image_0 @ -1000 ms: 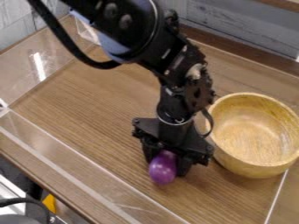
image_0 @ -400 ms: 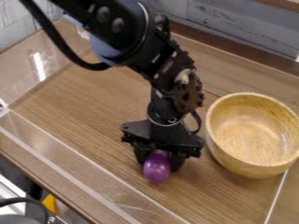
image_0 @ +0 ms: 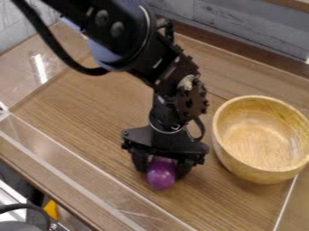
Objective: Remove the purple eggplant from inside the brown bowl and put it on the table
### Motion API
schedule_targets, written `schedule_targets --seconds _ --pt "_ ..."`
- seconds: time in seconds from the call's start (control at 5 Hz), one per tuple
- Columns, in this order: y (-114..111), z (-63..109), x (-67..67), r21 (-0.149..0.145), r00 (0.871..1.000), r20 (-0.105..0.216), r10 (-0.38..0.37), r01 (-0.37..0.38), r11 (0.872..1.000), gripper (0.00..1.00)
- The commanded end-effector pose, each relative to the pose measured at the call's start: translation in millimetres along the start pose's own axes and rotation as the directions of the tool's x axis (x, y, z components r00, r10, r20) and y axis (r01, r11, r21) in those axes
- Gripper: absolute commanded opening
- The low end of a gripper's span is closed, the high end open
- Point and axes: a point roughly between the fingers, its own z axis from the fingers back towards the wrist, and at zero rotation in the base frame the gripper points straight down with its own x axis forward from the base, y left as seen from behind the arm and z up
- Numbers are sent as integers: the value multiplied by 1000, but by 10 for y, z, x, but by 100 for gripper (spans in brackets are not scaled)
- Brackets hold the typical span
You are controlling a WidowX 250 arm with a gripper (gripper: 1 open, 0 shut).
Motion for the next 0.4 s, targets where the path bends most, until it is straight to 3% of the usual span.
schedule_targets --seconds 0.0,0.2 --pt "-88 72 51 3 1000 20 23 -23 1000 100" --pt "-151 84 72 20 998 11 56 -56 998 100"
